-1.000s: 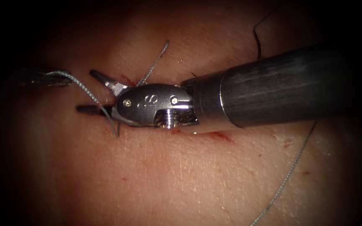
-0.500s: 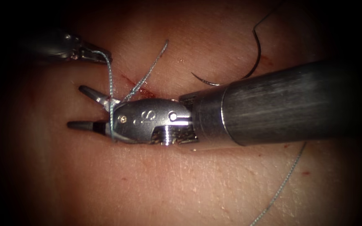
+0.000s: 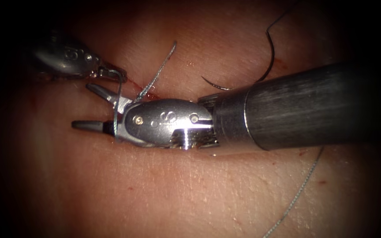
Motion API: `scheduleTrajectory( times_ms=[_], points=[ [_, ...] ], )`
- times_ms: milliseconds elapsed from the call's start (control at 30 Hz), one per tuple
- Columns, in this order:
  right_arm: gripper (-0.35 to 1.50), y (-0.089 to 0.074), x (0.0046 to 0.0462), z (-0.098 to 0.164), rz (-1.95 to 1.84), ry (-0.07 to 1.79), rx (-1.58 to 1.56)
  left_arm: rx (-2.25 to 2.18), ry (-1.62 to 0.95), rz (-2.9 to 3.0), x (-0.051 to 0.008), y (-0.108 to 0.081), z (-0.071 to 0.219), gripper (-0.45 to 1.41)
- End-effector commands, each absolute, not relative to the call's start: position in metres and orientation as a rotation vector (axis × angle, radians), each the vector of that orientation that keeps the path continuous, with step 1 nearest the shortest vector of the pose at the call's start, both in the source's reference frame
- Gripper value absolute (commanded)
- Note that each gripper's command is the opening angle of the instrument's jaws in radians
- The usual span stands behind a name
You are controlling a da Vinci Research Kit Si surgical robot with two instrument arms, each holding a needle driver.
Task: Wound Closure
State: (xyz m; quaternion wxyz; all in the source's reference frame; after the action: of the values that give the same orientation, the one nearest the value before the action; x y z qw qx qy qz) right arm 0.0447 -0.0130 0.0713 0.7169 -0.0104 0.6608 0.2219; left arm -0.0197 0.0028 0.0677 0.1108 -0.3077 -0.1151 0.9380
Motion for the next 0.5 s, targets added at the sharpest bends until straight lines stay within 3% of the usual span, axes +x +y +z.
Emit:
scheduleTrajectory(
  times_ms=[33,500],
  points=[
    [0.49,-0.0131,0.0448,0.0721,0.529,1.474,-0.029,-0.908,-0.339,2.756,-0.0201,0.0028,0.0683,-0.45],
    [0.37,-0.0123,0.0401,0.0734,0.903,1.529,-0.150,-0.911,-0.345,2.762,-0.0199,0.0005,0.0677,-0.45]
  ],
)
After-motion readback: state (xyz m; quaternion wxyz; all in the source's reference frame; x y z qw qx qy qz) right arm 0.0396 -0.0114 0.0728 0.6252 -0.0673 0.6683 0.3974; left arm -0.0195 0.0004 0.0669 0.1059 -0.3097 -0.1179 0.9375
